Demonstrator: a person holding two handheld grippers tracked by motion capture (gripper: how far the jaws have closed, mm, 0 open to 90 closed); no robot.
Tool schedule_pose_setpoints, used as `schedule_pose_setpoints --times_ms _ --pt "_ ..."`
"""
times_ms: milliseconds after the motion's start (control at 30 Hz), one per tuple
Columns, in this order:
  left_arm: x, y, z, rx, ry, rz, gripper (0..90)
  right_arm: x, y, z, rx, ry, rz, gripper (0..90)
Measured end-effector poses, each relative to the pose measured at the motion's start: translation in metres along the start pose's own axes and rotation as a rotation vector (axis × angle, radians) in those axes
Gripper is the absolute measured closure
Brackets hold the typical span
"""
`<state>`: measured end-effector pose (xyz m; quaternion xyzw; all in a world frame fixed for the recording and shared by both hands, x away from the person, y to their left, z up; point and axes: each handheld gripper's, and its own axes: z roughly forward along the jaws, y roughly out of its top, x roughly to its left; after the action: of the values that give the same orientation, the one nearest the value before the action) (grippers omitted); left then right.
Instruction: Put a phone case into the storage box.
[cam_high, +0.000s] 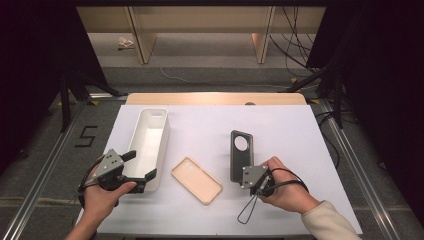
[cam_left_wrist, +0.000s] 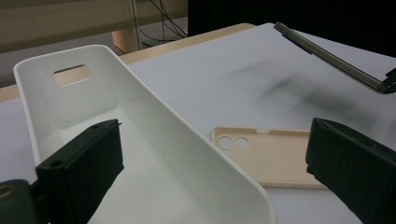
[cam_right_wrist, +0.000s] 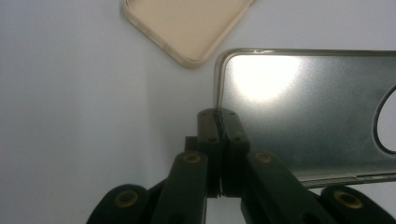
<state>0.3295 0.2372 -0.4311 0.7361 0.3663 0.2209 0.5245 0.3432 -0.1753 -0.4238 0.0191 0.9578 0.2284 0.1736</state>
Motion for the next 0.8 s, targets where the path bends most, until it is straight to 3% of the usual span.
schedule_pose_setpoints --times_ms 400,800 --pt "-0.0026 0.0011 0.0016 0.005 0.002 0.008 4.5 0.0002 0.0001 -0.0003 -0.06 -0.022 0.002 89.7" --pt "-0.003 0.0016 0.0021 0.007 0.006 0.009 4.7 0.0034 0.0037 -0.0008 -0.078 -0.012 -0.007 89.7"
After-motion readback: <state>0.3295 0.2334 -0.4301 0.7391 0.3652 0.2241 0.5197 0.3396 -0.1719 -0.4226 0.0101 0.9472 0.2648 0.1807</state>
